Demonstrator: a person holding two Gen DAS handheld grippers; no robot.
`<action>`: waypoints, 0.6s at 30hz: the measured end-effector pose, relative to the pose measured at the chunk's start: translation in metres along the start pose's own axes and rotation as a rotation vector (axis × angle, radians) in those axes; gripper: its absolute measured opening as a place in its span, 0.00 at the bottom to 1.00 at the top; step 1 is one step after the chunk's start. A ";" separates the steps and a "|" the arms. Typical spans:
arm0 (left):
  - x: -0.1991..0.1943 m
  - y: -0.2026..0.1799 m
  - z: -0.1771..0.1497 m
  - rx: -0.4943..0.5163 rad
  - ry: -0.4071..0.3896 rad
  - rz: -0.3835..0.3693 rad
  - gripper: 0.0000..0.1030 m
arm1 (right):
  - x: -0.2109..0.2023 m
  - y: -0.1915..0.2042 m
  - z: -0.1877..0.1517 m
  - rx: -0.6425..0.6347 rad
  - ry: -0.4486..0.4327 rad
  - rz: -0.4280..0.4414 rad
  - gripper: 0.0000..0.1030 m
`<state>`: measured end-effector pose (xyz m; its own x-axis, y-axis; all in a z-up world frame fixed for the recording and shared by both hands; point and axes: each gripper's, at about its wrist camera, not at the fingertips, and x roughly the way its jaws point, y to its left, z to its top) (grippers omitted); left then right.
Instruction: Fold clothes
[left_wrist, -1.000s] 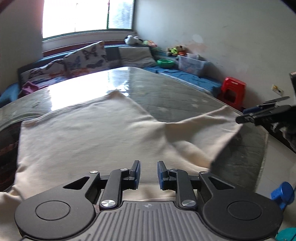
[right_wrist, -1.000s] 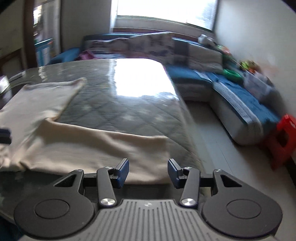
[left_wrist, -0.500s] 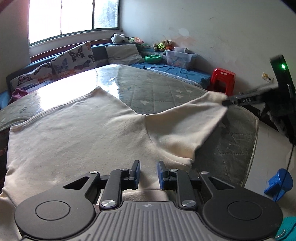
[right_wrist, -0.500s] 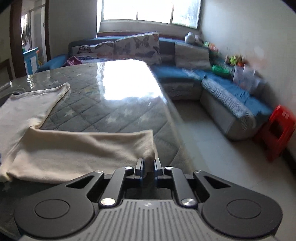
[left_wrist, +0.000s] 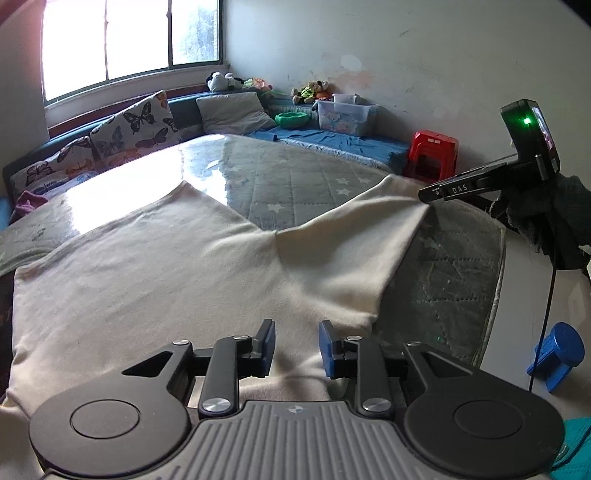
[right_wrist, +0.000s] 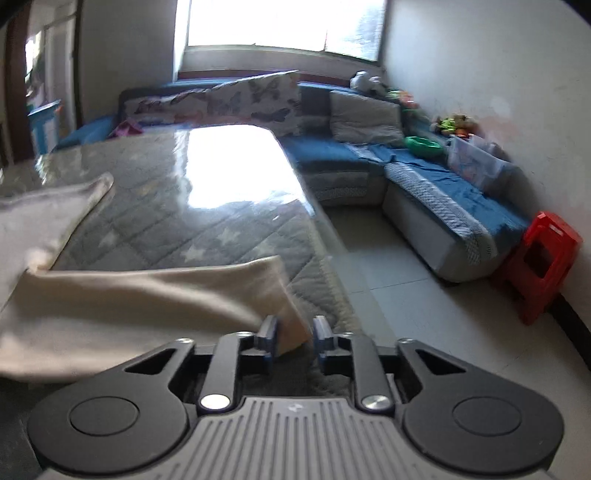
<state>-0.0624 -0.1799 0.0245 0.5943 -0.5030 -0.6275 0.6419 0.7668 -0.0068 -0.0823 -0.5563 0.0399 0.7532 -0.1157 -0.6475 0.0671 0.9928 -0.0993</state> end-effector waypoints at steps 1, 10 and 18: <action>0.000 -0.001 0.001 0.000 -0.004 -0.001 0.28 | -0.004 0.000 0.001 0.001 -0.008 0.000 0.20; 0.008 -0.008 0.005 0.016 0.003 -0.023 0.28 | -0.041 0.055 0.006 -0.099 -0.029 0.290 0.23; 0.010 -0.008 0.003 0.012 0.011 -0.027 0.28 | -0.042 0.120 -0.007 -0.239 0.019 0.492 0.23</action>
<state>-0.0600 -0.1926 0.0207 0.5716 -0.5188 -0.6357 0.6635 0.7481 -0.0140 -0.1109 -0.4324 0.0499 0.6463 0.3582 -0.6738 -0.4426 0.8953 0.0514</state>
